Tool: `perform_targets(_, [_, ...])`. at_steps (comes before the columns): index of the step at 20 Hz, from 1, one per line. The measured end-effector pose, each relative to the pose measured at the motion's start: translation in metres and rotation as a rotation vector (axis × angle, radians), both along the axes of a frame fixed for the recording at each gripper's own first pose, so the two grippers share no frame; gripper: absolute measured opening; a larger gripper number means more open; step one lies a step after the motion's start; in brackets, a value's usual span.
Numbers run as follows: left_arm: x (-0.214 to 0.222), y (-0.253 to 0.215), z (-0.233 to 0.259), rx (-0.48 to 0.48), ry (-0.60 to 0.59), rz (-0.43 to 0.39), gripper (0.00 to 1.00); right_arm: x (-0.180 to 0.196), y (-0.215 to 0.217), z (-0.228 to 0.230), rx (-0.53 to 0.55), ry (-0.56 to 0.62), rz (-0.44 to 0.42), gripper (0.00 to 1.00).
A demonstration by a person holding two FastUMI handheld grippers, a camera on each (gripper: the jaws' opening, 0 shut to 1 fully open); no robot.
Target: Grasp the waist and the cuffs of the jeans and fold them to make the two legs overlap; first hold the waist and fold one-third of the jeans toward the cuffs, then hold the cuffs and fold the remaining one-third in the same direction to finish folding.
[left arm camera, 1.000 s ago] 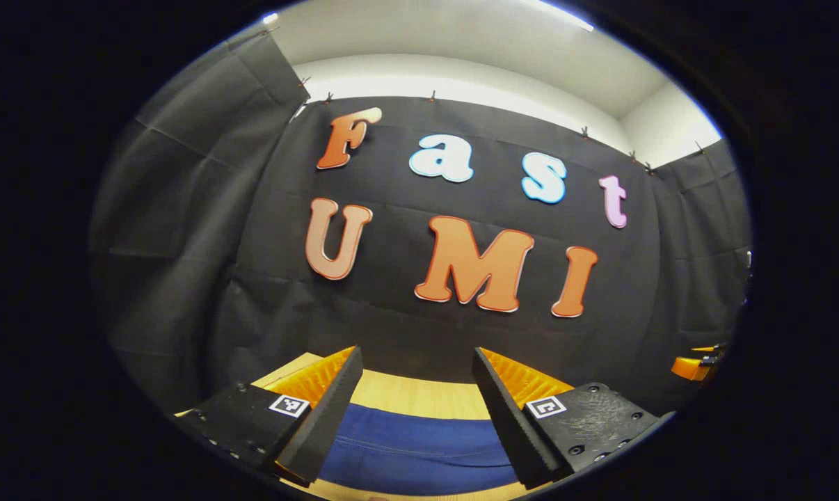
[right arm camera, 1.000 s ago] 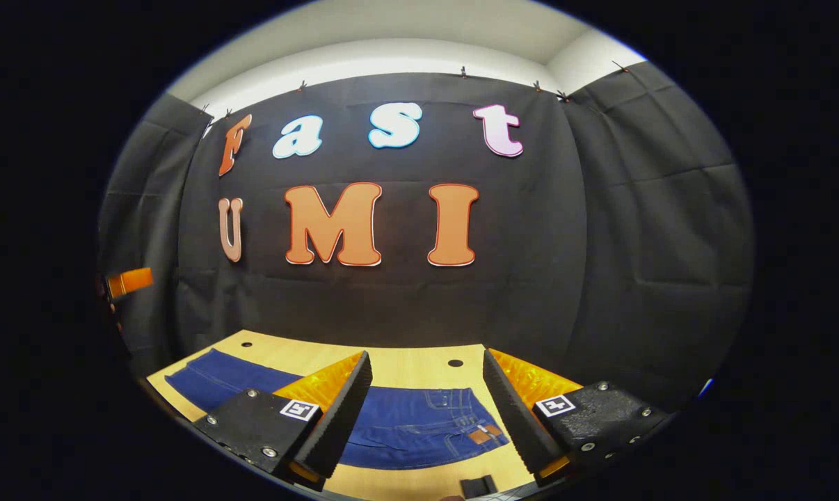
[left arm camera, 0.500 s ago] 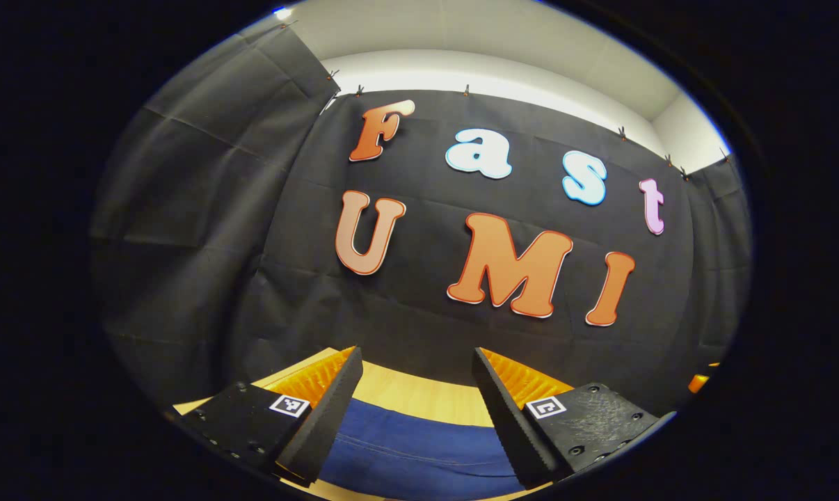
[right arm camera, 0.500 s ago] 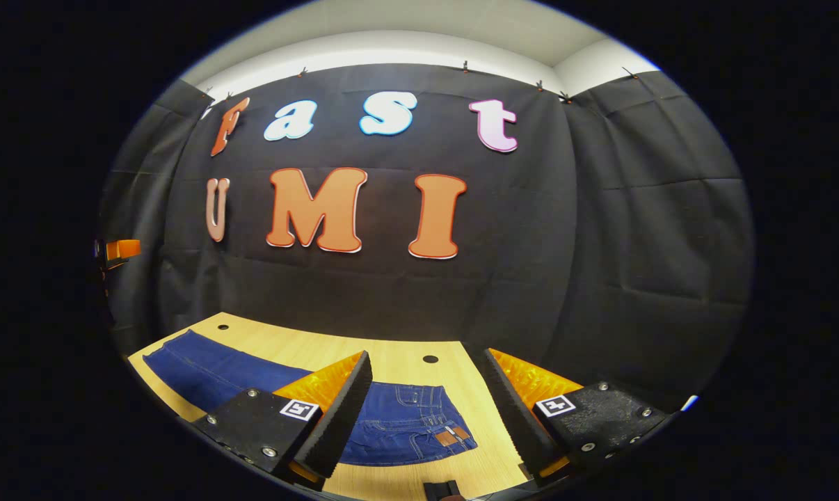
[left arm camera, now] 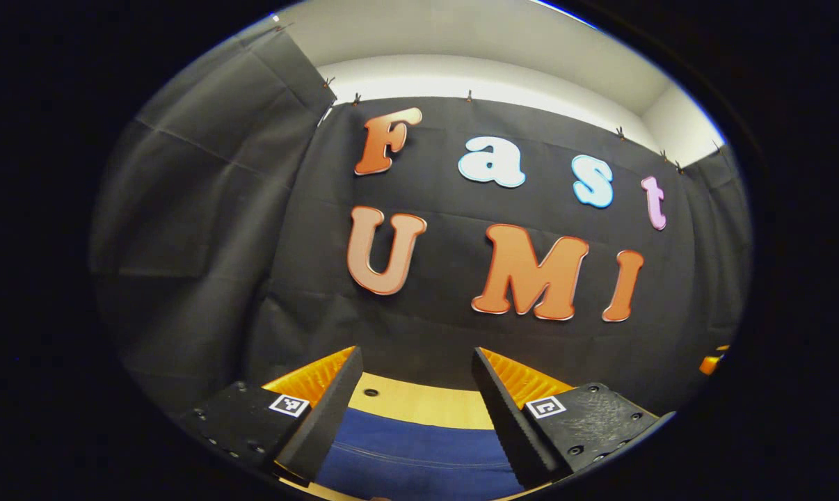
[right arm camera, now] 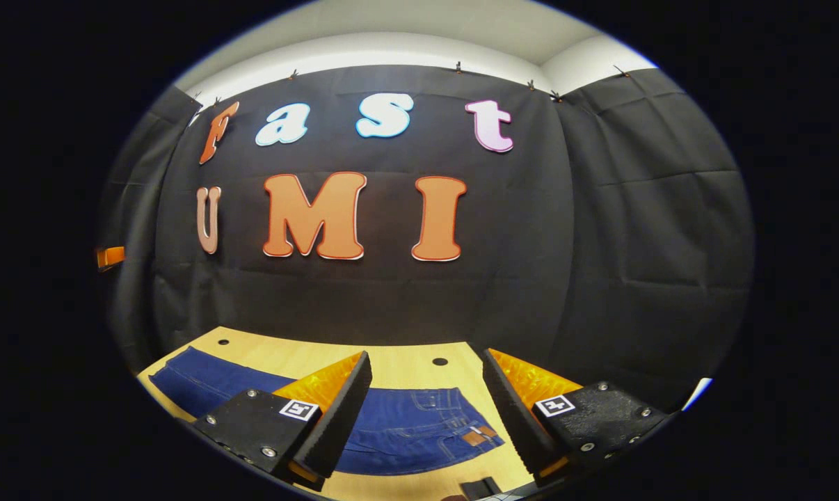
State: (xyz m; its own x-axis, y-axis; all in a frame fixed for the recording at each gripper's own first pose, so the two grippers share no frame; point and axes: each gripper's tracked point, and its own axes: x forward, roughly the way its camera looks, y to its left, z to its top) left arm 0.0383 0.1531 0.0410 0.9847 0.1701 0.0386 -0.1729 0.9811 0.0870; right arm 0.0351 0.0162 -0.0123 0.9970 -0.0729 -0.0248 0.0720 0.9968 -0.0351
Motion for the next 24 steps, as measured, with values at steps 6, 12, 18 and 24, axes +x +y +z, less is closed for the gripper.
perform_targets(6, [-0.023, 0.037, -0.019, 0.423, 0.101, 0.048, 0.97, 0.023, 0.039, -0.007, 0.047, 0.034, 0.086, 0.98])
perform_targets(12, [-0.024, 0.051, -0.126, 0.852, 0.376, -0.104, 1.00, 0.029, 0.047, -0.039, 0.068, 0.104, 0.105, 0.98])
perform_targets(18, [-0.072, 0.041, -0.271, 1.100, 0.664, -0.425, 0.98, 0.024, 0.029, -0.061, 0.055, 0.179, 0.073, 0.98])
perform_targets(24, [-0.092, 0.076, -0.370, 1.347, 0.870, -0.590, 0.98, 0.019, 0.015, -0.072, 0.058, 0.227, 0.053, 0.98])
